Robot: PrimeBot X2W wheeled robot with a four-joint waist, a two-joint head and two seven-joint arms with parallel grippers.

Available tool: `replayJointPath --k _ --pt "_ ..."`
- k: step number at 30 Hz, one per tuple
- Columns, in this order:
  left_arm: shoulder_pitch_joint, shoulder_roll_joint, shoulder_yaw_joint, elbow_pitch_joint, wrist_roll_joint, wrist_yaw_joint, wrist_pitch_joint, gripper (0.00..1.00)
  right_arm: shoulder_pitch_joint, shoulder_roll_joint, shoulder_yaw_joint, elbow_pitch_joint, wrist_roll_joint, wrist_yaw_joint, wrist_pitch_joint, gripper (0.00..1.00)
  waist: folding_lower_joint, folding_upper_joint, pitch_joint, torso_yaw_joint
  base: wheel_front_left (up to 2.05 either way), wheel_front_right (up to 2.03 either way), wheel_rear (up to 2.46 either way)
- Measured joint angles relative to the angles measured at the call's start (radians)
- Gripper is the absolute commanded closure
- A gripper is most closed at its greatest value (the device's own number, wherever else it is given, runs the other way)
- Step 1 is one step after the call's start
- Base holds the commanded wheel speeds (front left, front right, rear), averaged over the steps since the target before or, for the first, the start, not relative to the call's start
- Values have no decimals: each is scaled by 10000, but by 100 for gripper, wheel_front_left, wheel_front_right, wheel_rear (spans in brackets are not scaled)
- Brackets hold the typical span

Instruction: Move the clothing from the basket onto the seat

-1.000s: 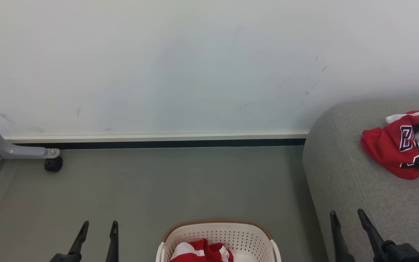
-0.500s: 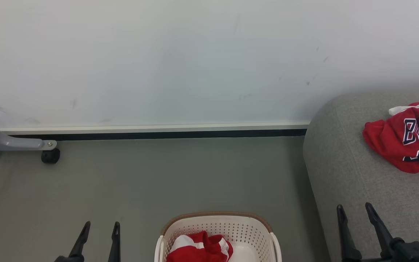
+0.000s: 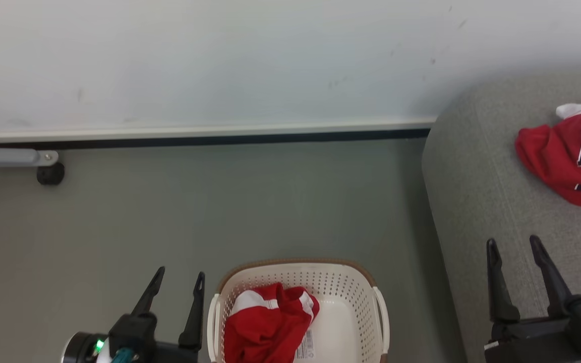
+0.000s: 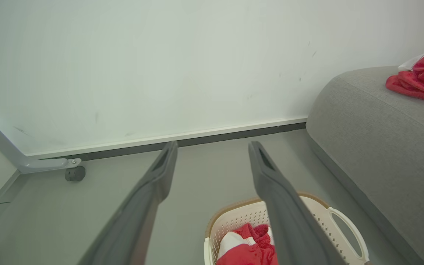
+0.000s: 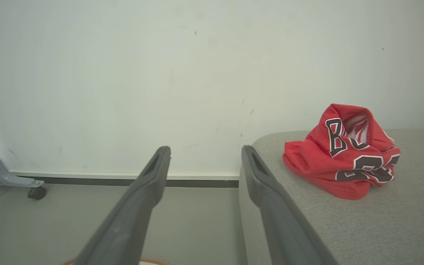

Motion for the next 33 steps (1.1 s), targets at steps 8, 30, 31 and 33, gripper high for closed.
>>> replayJointPath --k 8,30,31,33 --pt "-966 -408 -594 1072 282 -263 272 0 -647 -111 -67 -320 -150 -29 29 0 1 1 860 -260 0 0 0" --pt "-3561 -1331 -1463 4468 928 -418 1045 0 -2282 -291 -136 -1333 -380 -29 454 0 1 1 3706 -1284 0 0 0" --pt "-3686 -1335 -1513 4560 961 -422 1055 0 -2317 -297 -140 -1386 -391 -29 456 0 1 1 3838 -1322 0 0 0" --pt "-3940 -1346 -1611 4755 1035 -428 1085 0 -2388 -299 -142 -1490 -420 -29 462 0 1 2 4106 -1393 0 0 0"
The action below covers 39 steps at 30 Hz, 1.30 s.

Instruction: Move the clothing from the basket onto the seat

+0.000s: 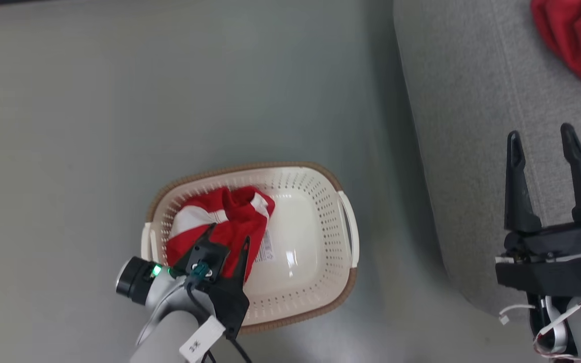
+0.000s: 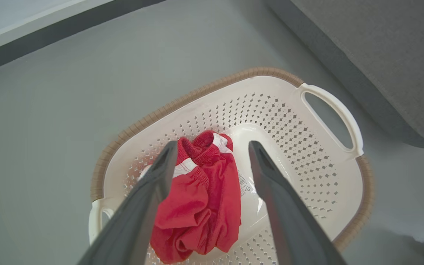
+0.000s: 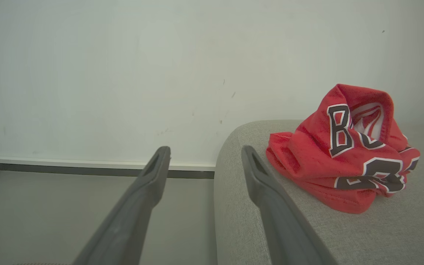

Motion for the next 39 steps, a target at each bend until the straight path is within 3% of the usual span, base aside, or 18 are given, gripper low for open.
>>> replayJointPath --k 24,39 --pt "-2915 255 -251 1852 1030 90 675 0 -1998 61 -257 -953 -234 0 -17 0 0 0 3209 -297 0 0 0" --pt "-4023 272 -1047 3202 2207 341 1331 0 -2751 251 -127 -407 -339 0 -270 0 -1 -1 4457 -263 0 0 0"
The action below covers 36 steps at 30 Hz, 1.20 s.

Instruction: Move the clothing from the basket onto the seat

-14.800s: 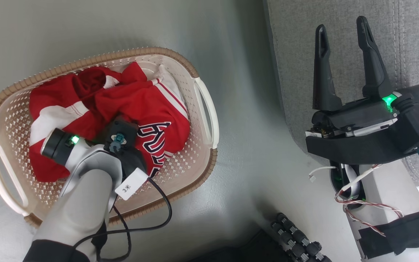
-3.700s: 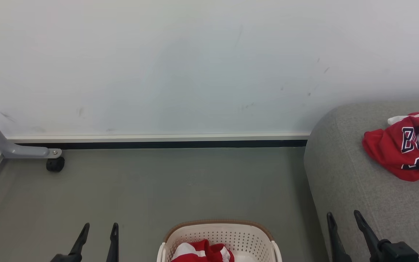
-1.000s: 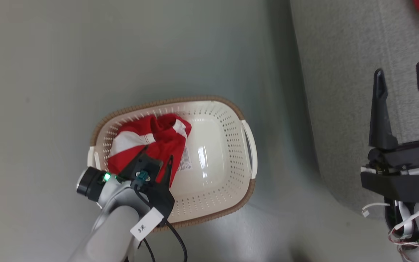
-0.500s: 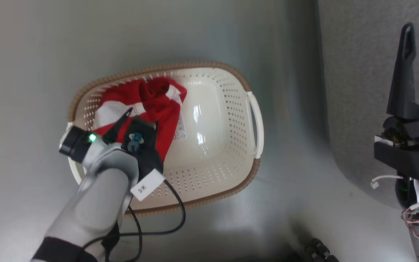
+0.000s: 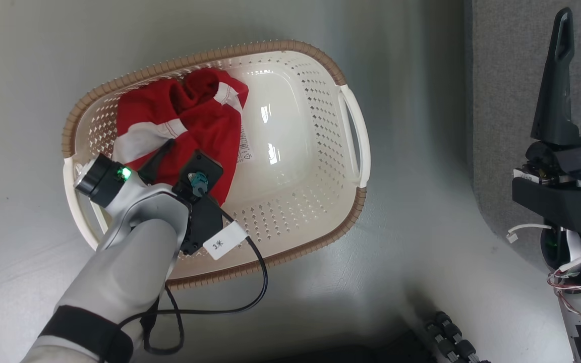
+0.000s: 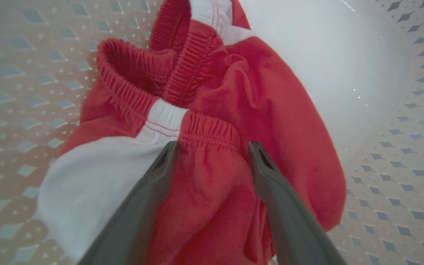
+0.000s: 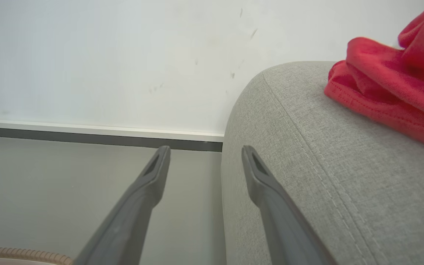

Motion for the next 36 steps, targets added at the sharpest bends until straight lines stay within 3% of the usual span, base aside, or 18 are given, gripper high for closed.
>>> replayJointPath --k 4,5,7,23,31,36 --pt "-200 -35 -58 230 81 40 180 0 1 19 13 81 -2 0 -19 0 -1 0 42 -19 0 0 0" --pt "-263 -33 -52 272 98 86 211 24 -4 46 42 84 -2 0 -23 0 -2 0 60 -29 0 0 0" --pt "-359 -42 -81 353 182 100 211 98 -11 96 58 192 -46 0 -90 0 -2 -1 94 -57 0 0 0" --pt "-356 -399 -282 382 132 84 -1005 100 -257 405 153 1603 -33 90 -194 0 -2 -2 -632 -78 0 0 0" --pt "-319 -566 -94 -130 -420 -261 -2121 100 -250 451 276 2420 40 282 -198 0 -2 -2 -1520 97 0 0 0" --pt "-291 -637 -50 -619 -742 -587 -2284 100 -221 447 305 2934 42 451 -244 0 -2 -2 -2125 297 0 0 0"
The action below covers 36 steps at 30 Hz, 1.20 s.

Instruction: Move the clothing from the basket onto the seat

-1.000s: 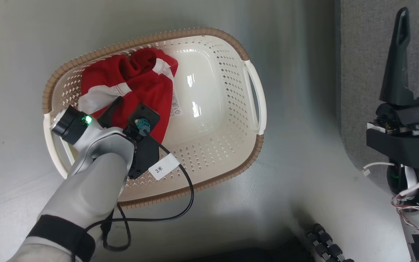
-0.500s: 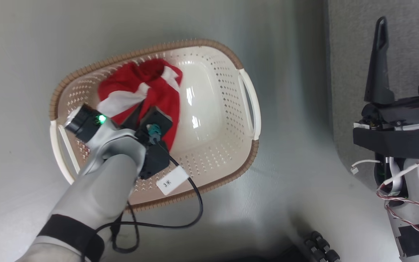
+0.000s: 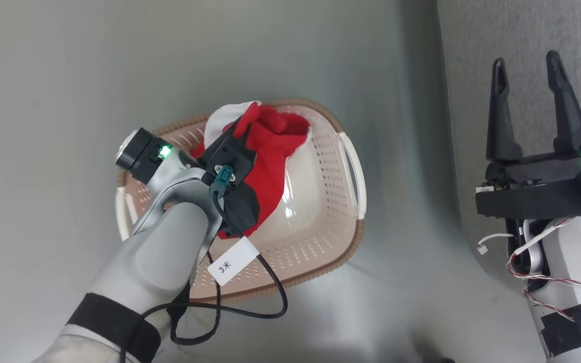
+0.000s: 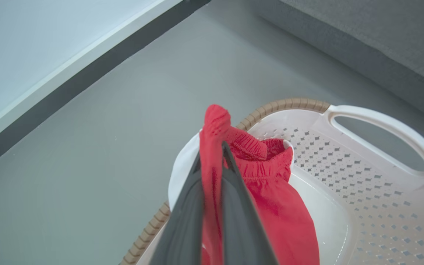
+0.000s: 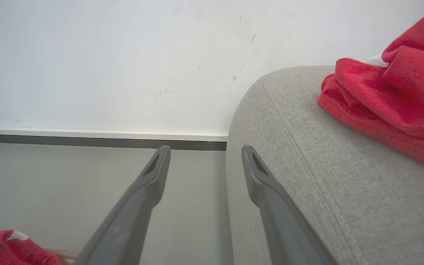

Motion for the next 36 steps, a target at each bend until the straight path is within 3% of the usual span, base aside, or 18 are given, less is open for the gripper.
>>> replayJointPath --k 8,20,30,36 --pt "102 -10 -35 -932 -719 -468 -111 100 131 -29 67 734 8 199 -25 0 0 0 -988 448 0 0 0" --pt "129 -27 -121 -2347 -2029 -738 -167 100 221 -35 176 1701 8 535 -25 0 -1 -1 -2666 1224 0 0 0" --pt "-91 -36 167 -2702 -2615 -826 -169 100 457 -136 314 2495 -8 794 -25 0 0 -1 -3987 1772 0 0 0" --pt "-95 -54 360 -2589 -2863 -911 -171 100 479 96 886 3055 -134 1133 -25 0 0 -1 -4805 1988 0 0 0"
